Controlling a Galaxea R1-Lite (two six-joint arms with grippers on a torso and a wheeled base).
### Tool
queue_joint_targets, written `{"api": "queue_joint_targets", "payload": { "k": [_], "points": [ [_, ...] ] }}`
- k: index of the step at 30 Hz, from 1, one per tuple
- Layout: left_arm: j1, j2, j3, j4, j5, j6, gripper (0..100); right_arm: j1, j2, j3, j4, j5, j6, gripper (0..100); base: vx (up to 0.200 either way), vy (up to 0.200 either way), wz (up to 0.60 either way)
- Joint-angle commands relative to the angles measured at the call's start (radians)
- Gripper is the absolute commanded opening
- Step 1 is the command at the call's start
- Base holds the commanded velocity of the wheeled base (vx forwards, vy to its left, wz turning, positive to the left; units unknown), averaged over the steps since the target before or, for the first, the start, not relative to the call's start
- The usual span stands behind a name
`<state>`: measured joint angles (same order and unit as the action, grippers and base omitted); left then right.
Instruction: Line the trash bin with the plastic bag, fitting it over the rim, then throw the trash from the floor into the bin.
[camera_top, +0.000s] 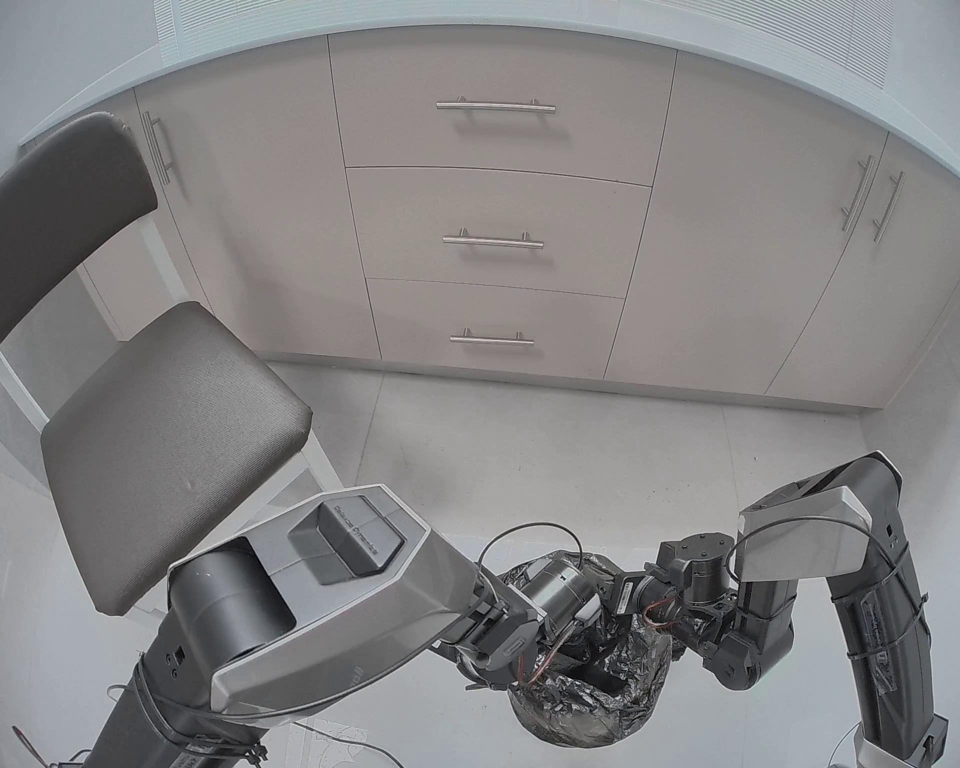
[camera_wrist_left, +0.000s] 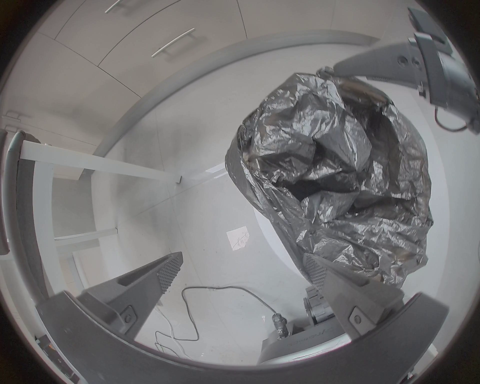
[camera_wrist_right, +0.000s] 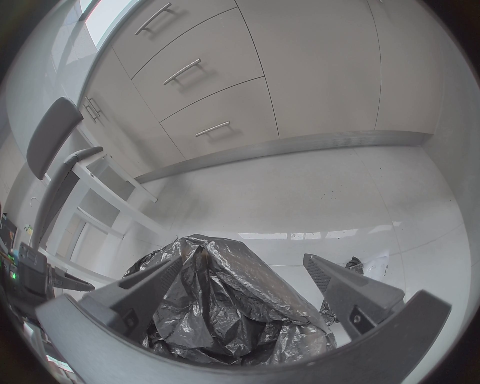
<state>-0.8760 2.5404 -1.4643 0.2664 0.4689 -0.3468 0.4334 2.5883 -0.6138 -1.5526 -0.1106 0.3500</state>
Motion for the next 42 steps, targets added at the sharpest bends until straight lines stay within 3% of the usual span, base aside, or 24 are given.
{"api": "queue_joint_targets", "payload": {
  "k": [1,32,36,40,42],
  "points": [
    [0.000,0.009,0.010,0.024,0.008,-0.001,100,0.001,0.006,-0.004,-0.018,0.002,0.001,100,0.000,0.000,0.00],
    [-0.008,-0.058,0.124,0.068,0.039,-0.026,100,0.002,0.021,-0.011,-0.018,0.020,-0.005,100,0.000,0.000,0.00],
    [-0.009,-0.140,0.143,0.070,-0.003,-0.067,100,0.002,0.013,0.003,-0.018,0.020,-0.009,100,0.000,0.000,0.00],
    [-0.011,-0.232,0.177,0.065,-0.102,-0.109,100,0.004,0.009,0.019,-0.018,0.020,-0.028,100,0.000,0.000,0.00],
    [-0.008,-0.315,0.211,0.060,-0.200,-0.156,100,0.002,0.012,0.039,-0.018,0.019,-0.085,100,0.000,0.000,0.00]
  ]
}}
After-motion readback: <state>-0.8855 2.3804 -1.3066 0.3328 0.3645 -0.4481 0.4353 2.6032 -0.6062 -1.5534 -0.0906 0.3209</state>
